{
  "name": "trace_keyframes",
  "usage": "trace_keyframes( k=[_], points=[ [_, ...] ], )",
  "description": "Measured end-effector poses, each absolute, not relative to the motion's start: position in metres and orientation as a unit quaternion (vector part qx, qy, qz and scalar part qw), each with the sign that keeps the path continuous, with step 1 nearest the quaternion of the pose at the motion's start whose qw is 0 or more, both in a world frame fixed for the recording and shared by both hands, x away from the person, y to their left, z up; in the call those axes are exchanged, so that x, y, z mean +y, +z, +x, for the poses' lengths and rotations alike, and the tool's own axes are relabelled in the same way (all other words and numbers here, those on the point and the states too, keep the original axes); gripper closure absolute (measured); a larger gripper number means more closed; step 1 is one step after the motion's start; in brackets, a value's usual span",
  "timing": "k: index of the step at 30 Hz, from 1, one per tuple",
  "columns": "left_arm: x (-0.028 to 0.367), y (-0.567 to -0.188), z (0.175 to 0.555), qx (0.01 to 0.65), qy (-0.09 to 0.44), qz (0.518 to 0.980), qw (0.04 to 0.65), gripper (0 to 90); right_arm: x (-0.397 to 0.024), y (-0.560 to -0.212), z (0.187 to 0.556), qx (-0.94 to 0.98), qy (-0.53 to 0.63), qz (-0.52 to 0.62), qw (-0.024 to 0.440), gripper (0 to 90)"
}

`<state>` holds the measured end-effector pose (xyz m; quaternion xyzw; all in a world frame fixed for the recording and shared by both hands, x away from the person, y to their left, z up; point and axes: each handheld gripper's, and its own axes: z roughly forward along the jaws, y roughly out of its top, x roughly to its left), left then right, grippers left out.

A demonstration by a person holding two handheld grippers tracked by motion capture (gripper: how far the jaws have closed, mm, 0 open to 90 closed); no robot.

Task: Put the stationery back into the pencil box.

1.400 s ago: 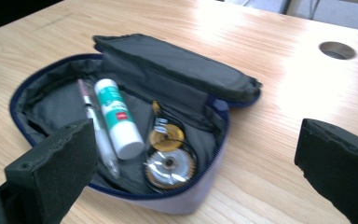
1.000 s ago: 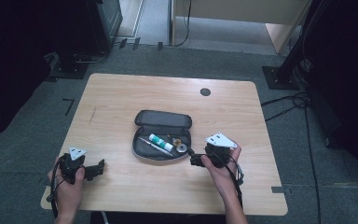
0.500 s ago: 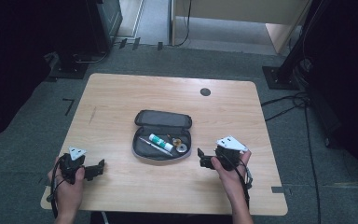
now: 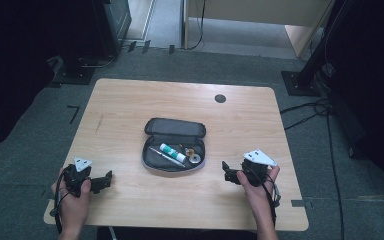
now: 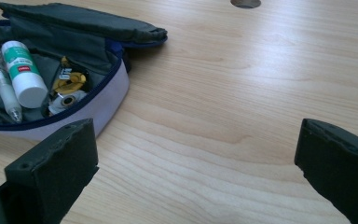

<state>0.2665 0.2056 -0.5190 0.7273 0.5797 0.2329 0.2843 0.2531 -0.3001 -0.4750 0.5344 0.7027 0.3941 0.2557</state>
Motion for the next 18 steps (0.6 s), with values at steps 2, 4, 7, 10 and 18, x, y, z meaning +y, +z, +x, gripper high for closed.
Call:
trace_keyframes(
  k=[2,4,7,10,18],
  points=[
    [0.206,-0.519,0.267,0.58,0.233,0.727,0.284,0.0,-0.303,-0.476,0.252,0.701,0.391,0.538,0.258,0.0],
    [0.206,-0.519,0.267,0.58,0.233,0.727,0.284,0.0,-0.306,-0.477,0.25,0.699,0.389,0.542,0.257,0.0],
    [0.206,-0.519,0.267,0.58,0.233,0.727,0.284,0.0,-0.311,-0.479,0.249,0.698,0.386,0.545,0.259,0.0],
    [0.206,-0.519,0.267,0.58,0.233,0.727,0.284,0.0,-0.315,-0.482,0.247,0.696,0.383,0.549,0.258,0.0],
    [0.206,-0.519,0.267,0.58,0.233,0.727,0.284,0.0,-0.326,-0.489,0.241,0.69,0.376,0.562,0.257,0.0]
  ],
)
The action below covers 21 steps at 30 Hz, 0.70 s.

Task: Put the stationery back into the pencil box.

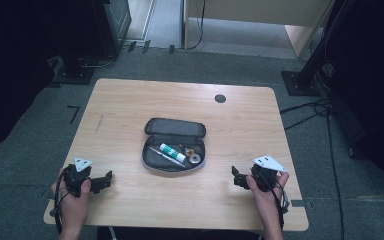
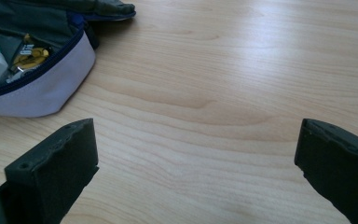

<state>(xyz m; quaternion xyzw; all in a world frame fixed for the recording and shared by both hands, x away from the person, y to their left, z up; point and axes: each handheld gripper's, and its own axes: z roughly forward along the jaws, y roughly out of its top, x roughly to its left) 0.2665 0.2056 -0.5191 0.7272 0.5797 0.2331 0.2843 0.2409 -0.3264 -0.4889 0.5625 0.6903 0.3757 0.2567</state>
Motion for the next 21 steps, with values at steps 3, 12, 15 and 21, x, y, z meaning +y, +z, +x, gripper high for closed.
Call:
trace_keyframes(
  k=[3,12,15,21],
  points=[
    [0.206,-0.519,0.267,0.58,0.233,0.727,0.284,0.0,-0.332,-0.492,0.238,0.687,0.373,0.568,0.257,0.0],
    [0.206,-0.519,0.267,0.58,0.233,0.727,0.284,0.0,-0.347,-0.497,0.23,0.68,0.364,0.58,0.261,0.0],
    [0.206,-0.519,0.267,0.58,0.233,0.727,0.284,0.0,-0.352,-0.499,0.228,0.678,0.359,0.586,0.261,0.0],
    [0.206,-0.519,0.267,0.58,0.233,0.727,0.284,0.0,-0.361,-0.502,0.223,0.676,0.352,0.592,0.263,0.0]
  ],
)
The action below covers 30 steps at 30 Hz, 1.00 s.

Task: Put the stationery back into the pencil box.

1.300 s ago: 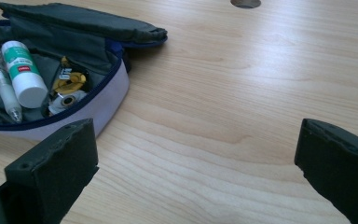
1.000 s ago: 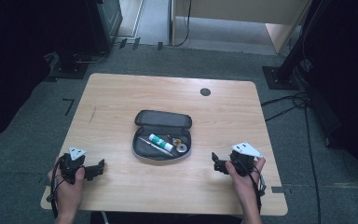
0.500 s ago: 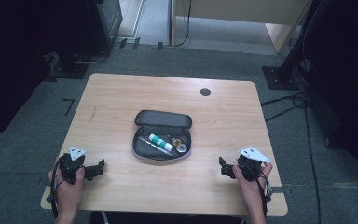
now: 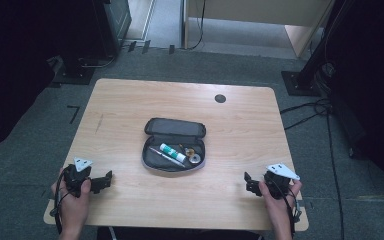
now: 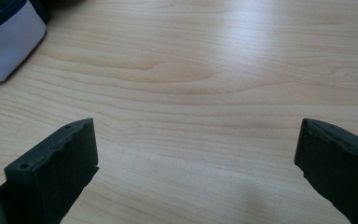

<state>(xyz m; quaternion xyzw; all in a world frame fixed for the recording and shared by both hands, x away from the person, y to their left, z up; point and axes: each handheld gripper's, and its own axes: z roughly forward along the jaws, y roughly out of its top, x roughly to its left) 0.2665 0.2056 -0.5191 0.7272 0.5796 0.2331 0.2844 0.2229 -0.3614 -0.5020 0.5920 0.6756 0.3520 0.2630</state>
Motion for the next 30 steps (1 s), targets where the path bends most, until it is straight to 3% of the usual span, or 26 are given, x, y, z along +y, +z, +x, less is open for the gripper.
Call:
trace_keyframes(
  k=[30],
  points=[
    [0.206,-0.519,0.267,0.58,0.233,0.727,0.284,0.0,-0.4,-0.523,0.194,0.667,0.301,0.631,0.258,0.0]
  ],
)
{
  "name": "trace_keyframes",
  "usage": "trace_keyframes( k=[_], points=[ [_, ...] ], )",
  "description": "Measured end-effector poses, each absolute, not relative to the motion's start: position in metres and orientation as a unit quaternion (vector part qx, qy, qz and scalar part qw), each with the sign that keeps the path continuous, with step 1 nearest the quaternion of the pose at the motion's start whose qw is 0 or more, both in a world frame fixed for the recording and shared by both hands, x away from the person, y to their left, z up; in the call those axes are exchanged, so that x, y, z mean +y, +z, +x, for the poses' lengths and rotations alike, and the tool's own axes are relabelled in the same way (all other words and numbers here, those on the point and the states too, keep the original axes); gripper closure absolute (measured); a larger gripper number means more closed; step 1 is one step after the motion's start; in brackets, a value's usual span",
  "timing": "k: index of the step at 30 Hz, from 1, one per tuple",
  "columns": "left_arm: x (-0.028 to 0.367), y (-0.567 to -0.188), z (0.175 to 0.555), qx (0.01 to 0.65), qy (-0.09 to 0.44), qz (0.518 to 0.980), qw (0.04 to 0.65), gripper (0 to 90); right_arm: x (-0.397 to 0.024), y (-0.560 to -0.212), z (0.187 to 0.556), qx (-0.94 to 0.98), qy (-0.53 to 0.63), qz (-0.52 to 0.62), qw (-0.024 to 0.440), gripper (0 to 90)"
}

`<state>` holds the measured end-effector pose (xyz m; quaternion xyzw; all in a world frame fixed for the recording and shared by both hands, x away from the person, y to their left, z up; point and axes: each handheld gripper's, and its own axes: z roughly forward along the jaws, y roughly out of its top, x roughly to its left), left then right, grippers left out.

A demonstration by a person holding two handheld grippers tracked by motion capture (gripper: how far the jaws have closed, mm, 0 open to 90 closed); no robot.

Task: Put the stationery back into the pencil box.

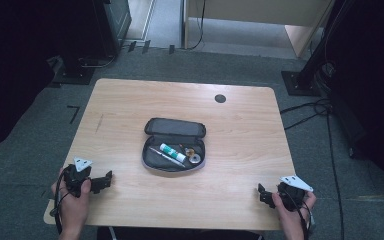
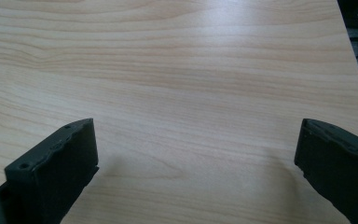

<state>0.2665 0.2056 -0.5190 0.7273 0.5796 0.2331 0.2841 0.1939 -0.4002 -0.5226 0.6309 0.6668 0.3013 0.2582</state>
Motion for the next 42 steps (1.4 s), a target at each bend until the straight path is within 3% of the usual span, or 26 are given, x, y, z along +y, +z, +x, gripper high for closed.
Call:
trace_keyframes(
  k=[42],
  points=[
    [0.2056,-0.5191,0.2665,0.58,0.233,0.727,0.284,0.0,-0.4028,-0.5269,0.1924,0.692,0.299,0.61,0.243,0.3]
  ],
)
